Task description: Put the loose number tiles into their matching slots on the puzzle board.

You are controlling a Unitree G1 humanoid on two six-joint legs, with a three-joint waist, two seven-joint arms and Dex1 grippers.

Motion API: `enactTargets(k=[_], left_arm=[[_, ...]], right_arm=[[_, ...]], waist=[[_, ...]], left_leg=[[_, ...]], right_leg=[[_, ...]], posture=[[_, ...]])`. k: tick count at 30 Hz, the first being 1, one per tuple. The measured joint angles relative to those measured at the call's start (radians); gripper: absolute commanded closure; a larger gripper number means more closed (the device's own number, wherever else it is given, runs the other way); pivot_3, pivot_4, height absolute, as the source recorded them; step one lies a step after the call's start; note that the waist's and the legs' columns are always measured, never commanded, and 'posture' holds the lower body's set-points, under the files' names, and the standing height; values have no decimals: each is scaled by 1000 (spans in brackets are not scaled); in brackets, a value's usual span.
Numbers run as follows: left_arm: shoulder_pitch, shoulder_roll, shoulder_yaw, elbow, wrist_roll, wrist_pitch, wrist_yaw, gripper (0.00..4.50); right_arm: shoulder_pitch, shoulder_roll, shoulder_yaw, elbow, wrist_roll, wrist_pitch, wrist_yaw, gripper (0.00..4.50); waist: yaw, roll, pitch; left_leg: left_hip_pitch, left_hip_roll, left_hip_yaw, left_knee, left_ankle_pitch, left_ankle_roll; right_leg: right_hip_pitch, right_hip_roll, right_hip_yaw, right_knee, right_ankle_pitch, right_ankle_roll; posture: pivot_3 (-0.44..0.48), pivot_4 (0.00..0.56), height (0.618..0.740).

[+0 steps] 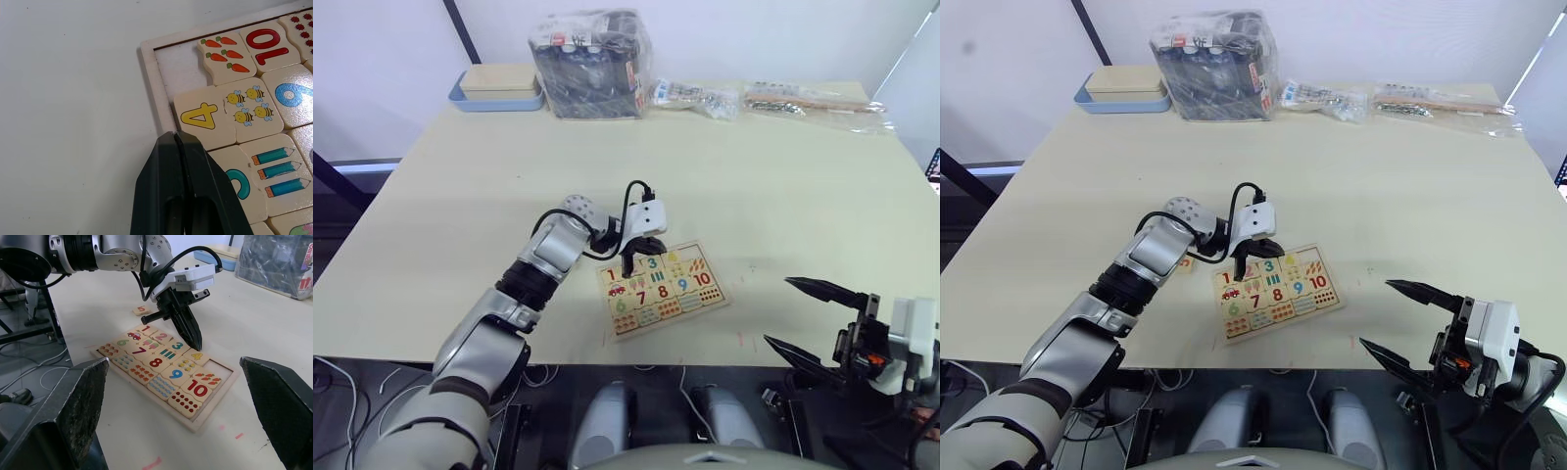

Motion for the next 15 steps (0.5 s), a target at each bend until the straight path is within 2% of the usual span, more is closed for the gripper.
enactTargets(k=[7, 15], left_arm=[[7, 0, 11, -2, -2, 0, 1, 4454], [21, 8, 135, -42, -71, 43, 19, 4454]], right_arm=[[-3, 0, 0, 1, 0, 0, 6, 0], [-14, -1, 0, 18, 0, 0, 19, 0]], waist=[[0, 0, 0], [0, 0, 0]], left_leg=[[0, 0, 0, 0, 0, 0], [0, 0, 0, 0, 0, 0]], right_leg=[[0, 0, 0, 0, 0, 0], [0, 0, 0, 0, 0, 0]], posture=[[0, 150, 740], [0, 150, 740]])
